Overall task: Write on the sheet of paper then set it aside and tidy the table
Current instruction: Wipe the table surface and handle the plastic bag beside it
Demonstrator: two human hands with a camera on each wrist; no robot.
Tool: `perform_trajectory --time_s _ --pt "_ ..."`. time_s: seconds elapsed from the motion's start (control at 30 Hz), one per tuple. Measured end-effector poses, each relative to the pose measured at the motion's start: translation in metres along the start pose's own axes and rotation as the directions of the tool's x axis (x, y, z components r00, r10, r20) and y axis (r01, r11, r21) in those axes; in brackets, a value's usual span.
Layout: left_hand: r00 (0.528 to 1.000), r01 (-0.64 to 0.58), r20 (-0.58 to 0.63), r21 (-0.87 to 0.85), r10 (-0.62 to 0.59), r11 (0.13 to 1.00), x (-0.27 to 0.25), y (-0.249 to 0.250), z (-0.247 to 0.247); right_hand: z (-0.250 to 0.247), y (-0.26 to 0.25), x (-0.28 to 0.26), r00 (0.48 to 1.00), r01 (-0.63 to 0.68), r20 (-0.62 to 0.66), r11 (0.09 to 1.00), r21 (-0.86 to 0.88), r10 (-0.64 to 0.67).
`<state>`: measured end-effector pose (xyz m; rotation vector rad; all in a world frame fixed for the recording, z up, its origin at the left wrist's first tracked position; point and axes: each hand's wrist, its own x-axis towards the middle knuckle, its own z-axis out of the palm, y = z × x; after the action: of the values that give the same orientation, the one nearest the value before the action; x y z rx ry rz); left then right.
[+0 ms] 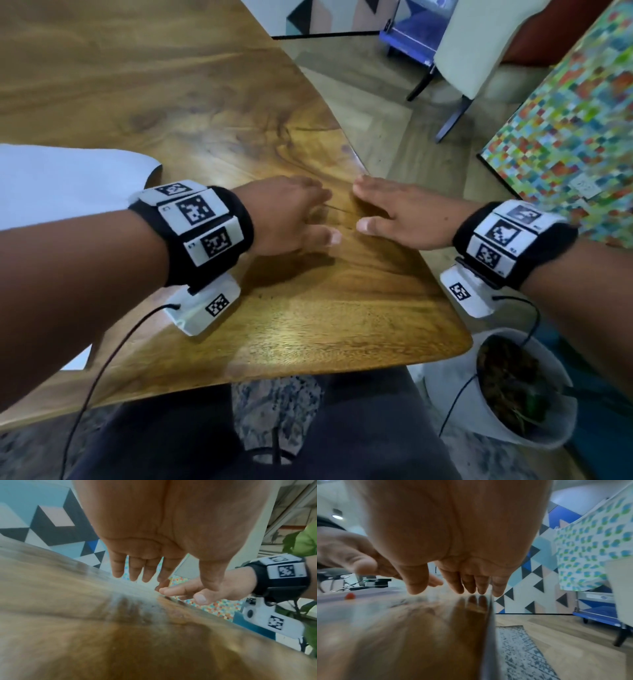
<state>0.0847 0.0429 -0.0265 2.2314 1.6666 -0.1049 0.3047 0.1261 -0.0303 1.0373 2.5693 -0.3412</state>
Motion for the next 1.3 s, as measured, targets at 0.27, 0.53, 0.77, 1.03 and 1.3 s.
perform_trajectory --time_s 0.27,0.53,0.77,1.03,1.3 --pt "0.965 -0.122 0.25 0.131 0.086 0.984 -0.007 0.005 0.001 0.006 -0.02 -0.031 0.982 0.172 0.062 0.981 0.088 -0.177" --pt "0.966 -0.048 0.259 0.224 -0.012 0.973 0.009 0.02 0.008 0.018 -0.023 -0.039 0.99 0.038 0.132 0.998 0.047 -0.043" --pt "0.973 0.085 0.207 0.102 -0.104 0.991 -0.035 0.01 0.005 0.051 -0.038 -0.097 0.985 -0.173 0.021 0.97 0.168 0.172" --pt "0.915 0.318 0.238 0.072 -0.325 0.946 -0.065 -0.015 0.025 0.059 -0.103 -0.09 0.979 -0.154 0.162 0.971 0.185 0.124" --pt "0.914 0.352 0.193 0.056 -0.356 0.934 -0.082 -0.018 0.033 0.043 -0.064 -0.066 0.954 -0.301 0.094 0.922 0.244 0.286"
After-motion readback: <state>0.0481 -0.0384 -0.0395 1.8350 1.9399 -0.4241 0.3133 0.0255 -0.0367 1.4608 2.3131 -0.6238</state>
